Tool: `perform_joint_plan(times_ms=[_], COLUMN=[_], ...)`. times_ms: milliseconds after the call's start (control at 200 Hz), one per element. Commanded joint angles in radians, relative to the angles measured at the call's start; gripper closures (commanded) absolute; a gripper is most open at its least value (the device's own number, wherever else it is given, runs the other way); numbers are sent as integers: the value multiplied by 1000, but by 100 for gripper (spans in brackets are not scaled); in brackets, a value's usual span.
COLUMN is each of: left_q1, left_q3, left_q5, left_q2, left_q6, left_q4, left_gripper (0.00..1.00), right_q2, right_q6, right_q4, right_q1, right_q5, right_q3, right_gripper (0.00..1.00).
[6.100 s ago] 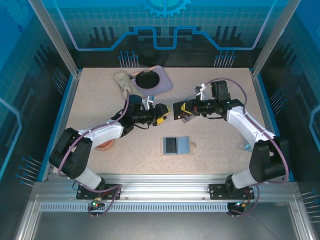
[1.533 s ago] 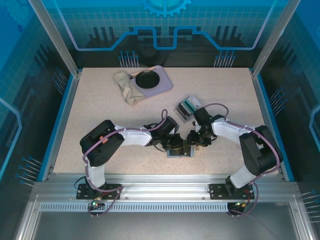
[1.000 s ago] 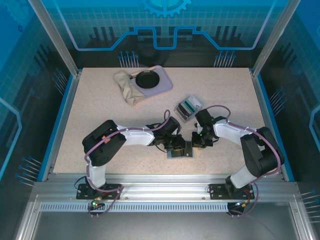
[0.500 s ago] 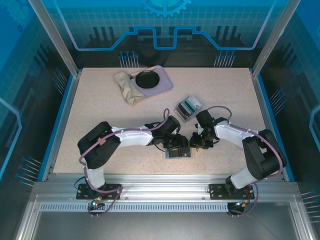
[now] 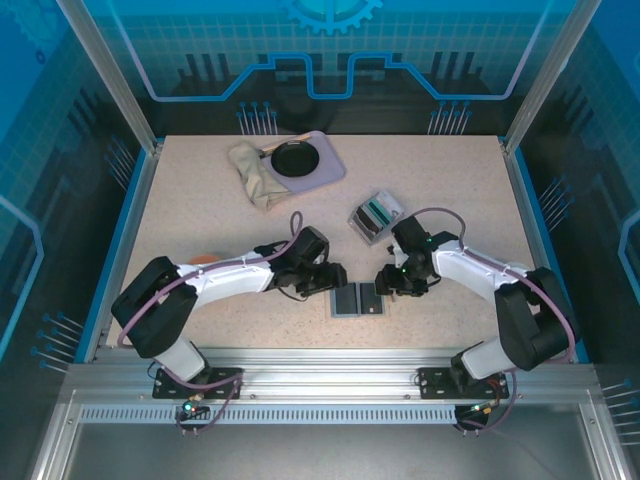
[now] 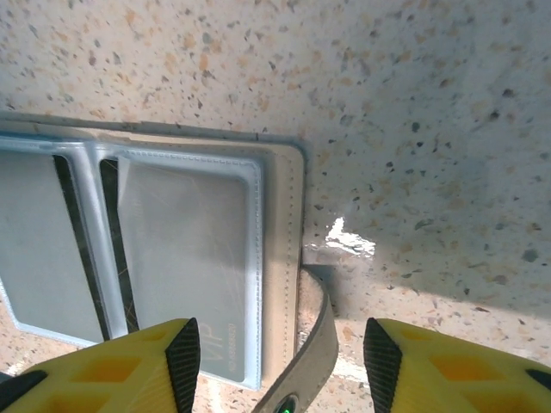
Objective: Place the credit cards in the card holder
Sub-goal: Insert the credit card into the card slot, then close the card holder at the bottom-center of the table.
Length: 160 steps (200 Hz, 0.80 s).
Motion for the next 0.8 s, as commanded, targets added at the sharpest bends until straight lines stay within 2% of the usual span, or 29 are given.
perform_joint_plan(times_ms=[0, 230, 460, 540, 625, 675, 795], left_q1=[4, 6, 5, 6, 6, 6, 5], left_q3=[-33, -30, -12, -13, -14, -13, -14], left_q5=[55, 89, 129, 146, 159, 156, 147], left_q2=[16, 79, 140, 139, 124, 108, 64], left_q6=[-41, -72, -84, -87, -88, -87, -78], left_q4=[19, 67, 115, 147, 172, 173, 165], left_gripper=[35, 35, 38, 43, 52, 58, 66], right_q2=[42, 85, 110, 116, 121, 122, 125], right_q6=[-11, -5, -4, -3, -3, -2, 1], right_q4=[-19, 4, 31, 40, 44, 46, 50], right_q1=[15, 23, 24, 25, 25, 25, 24], right_q5=[-39, -48, -71, -76, -80, -81, -80], right_q3=[18, 19, 12, 10, 11, 9, 10], right_gripper=[46, 51, 62, 66, 70, 71, 71])
